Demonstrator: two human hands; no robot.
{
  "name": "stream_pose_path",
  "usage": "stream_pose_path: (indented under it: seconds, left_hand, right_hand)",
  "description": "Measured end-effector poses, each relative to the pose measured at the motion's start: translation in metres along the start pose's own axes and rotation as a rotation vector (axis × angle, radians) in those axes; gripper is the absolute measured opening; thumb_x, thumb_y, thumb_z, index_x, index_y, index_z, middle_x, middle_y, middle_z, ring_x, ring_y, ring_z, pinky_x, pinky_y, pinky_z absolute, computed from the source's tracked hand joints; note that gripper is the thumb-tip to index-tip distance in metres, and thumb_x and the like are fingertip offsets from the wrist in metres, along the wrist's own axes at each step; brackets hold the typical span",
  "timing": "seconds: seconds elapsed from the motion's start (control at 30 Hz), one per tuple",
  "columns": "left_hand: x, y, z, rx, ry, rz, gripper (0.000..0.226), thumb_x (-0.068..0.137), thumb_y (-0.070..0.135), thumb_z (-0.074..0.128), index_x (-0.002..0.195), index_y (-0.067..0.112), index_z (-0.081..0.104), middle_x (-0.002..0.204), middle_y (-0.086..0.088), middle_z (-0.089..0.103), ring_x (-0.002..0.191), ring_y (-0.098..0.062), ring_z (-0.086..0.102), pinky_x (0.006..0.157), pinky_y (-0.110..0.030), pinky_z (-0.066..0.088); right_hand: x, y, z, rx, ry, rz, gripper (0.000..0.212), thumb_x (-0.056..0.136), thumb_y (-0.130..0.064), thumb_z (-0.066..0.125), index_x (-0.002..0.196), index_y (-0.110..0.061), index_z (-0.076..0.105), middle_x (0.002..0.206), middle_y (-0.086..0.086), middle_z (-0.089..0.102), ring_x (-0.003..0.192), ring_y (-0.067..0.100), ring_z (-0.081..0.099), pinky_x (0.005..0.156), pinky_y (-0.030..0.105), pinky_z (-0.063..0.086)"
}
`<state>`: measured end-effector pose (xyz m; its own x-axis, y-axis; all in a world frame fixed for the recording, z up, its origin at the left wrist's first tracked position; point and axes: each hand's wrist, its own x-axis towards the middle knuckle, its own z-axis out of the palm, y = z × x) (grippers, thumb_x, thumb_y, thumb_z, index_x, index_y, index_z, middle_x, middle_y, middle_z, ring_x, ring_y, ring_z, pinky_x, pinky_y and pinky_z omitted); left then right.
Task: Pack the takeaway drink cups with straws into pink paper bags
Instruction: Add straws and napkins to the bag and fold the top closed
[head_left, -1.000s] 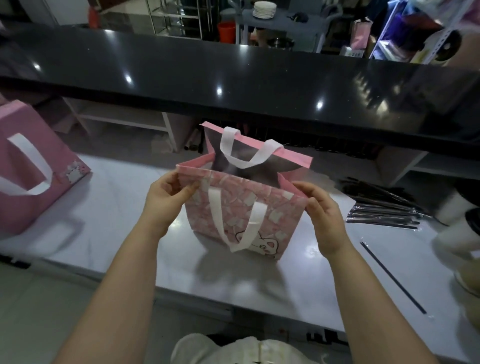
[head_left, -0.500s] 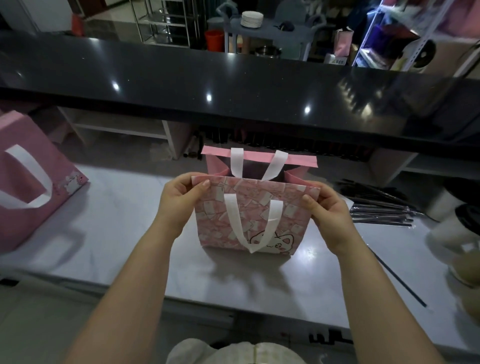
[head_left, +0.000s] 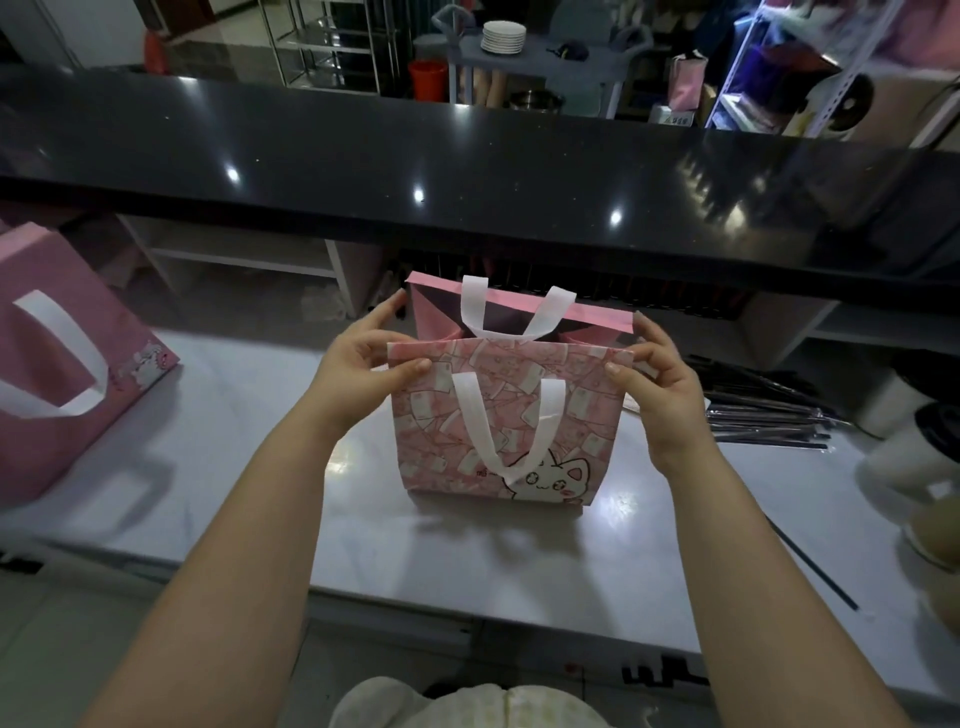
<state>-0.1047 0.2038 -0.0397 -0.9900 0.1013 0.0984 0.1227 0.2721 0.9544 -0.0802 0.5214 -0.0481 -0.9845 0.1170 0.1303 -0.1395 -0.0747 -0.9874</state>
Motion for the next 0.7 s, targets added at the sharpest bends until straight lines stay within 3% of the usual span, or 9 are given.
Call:
stream_pose_path:
  seconds: [0.1, 0.23, 0.3, 0.37, 0.47, 0.7]
  left_hand:
    - [0.011, 0.001, -0.002, -0.094, -0.054, -0.015, 0.022, 0.064, 0.036, 0.085, 0.082, 0.023, 0.080, 0.147, 0.032, 0.036, 0.110, 0.011, 0.057, 0.071, -0.015, 0.055]
    - [0.024, 0.001, 0.001, -0.136, -0.063, -0.088, 0.010, 0.069, 0.017, 0.083, 0.072, 0.025, 0.079, 0.142, 0.026, 0.044, 0.111, 0.003, 0.056, 0.072, -0.017, 0.052]
    - [0.029, 0.000, 0.005, -0.155, -0.016, -0.104, 0.013, 0.069, 0.011, 0.083, 0.069, 0.023, 0.079, 0.141, 0.013, 0.050, 0.112, -0.006, 0.056, 0.076, -0.023, 0.050]
    - [0.030, 0.002, 0.008, -0.191, 0.041, -0.107, 0.010, 0.067, 0.012, 0.084, 0.071, 0.018, 0.077, 0.132, 0.008, 0.056, 0.106, -0.010, 0.061, 0.072, -0.023, 0.054]
    - [0.030, 0.006, 0.013, -0.268, 0.088, -0.066, 0.019, 0.061, 0.016, 0.086, 0.078, 0.016, 0.076, 0.109, 0.008, 0.064, 0.089, -0.009, 0.068, 0.067, -0.020, 0.056]
    - [0.032, 0.005, 0.018, -0.307, 0.128, -0.023, 0.030, 0.072, -0.005, 0.079, 0.078, 0.025, 0.077, 0.083, 0.003, 0.074, 0.082, -0.016, 0.072, 0.068, -0.025, 0.057]
  right_hand:
    - [0.012, 0.002, -0.005, 0.025, -0.083, 0.030, 0.036, 0.085, 0.004, 0.064, 0.065, -0.025, 0.067, 0.141, -0.021, 0.047, 0.113, -0.003, 0.059, 0.075, 0.020, 0.055]
    - [0.027, 0.011, -0.010, -0.027, -0.090, 0.074, 0.004, 0.086, 0.004, 0.061, 0.090, 0.005, 0.062, 0.122, -0.005, 0.065, 0.099, 0.011, 0.067, 0.080, 0.030, 0.053]
    - [0.030, 0.012, -0.007, -0.043, -0.056, 0.080, 0.015, 0.087, 0.003, 0.058, 0.098, -0.003, 0.066, 0.098, -0.005, 0.072, 0.088, 0.011, 0.068, 0.075, 0.029, 0.053]
    - [0.030, 0.011, -0.005, -0.041, -0.006, 0.087, 0.027, 0.088, 0.004, 0.056, 0.098, -0.017, 0.070, 0.088, -0.006, 0.073, 0.086, 0.012, 0.068, 0.073, 0.027, 0.053]
    - [0.032, 0.012, -0.003, -0.041, 0.064, 0.080, 0.027, 0.089, 0.003, 0.056, 0.095, -0.019, 0.071, 0.086, -0.004, 0.071, 0.086, 0.013, 0.067, 0.075, 0.030, 0.054]
    - [0.032, 0.011, 0.000, -0.064, 0.099, 0.017, 0.024, 0.087, 0.002, 0.065, 0.094, -0.020, 0.067, 0.088, -0.003, 0.070, 0.086, 0.012, 0.067, 0.072, 0.024, 0.055]
